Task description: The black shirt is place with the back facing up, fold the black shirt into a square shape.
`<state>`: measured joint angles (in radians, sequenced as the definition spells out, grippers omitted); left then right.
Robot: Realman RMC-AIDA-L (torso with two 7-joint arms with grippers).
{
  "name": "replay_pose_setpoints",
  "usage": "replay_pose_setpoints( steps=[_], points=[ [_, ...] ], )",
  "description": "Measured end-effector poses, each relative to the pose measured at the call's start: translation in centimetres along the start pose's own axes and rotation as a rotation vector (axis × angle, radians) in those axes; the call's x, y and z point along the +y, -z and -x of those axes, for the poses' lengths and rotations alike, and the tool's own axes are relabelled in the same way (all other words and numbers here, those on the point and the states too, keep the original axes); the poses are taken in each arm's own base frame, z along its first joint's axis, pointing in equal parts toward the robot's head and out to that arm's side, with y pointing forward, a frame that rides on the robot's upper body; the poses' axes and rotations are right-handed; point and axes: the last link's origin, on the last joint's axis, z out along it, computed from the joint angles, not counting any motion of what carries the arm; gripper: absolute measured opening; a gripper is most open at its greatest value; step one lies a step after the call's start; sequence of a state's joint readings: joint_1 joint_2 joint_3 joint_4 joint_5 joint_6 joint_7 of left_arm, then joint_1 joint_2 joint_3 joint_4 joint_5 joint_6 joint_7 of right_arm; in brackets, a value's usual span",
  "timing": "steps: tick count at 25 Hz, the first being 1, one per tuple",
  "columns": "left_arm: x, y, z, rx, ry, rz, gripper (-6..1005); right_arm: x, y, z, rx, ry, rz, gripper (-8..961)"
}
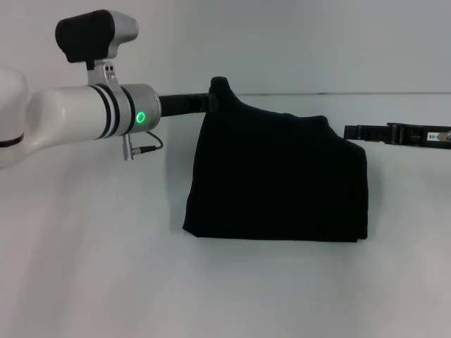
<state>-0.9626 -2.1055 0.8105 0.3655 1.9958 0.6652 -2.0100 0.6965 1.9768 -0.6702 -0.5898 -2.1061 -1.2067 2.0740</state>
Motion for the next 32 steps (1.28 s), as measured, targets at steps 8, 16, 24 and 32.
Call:
replay_pose_setpoints(
  steps=[8, 16, 24, 32],
  points=[
    [0.2, -0.1, -0.8, 0.011, -0.053, -0.009, 92, -0.1, -0.2, 0.1, -0.010, 0.006, -0.013, 682],
    [-0.5, 0.9, -1.5, 0.037, -0.124, -0.018, 131, 0.0, -0.6, 0.3, -0.024, 0.039, -0.025, 681],
    [2.1, 6.7, -1.2, 0.080, -0.247, 0.291, 472, 1.2, 0.4, 0.9, -0.144, 0.194, 0.085, 682],
    [3.2, 11.0, 1.3, 0.215, -0.369, 0.556, 811, 2.3, 2.0, -0.2, -0.223, 0.372, 0.202, 759]
  ],
)
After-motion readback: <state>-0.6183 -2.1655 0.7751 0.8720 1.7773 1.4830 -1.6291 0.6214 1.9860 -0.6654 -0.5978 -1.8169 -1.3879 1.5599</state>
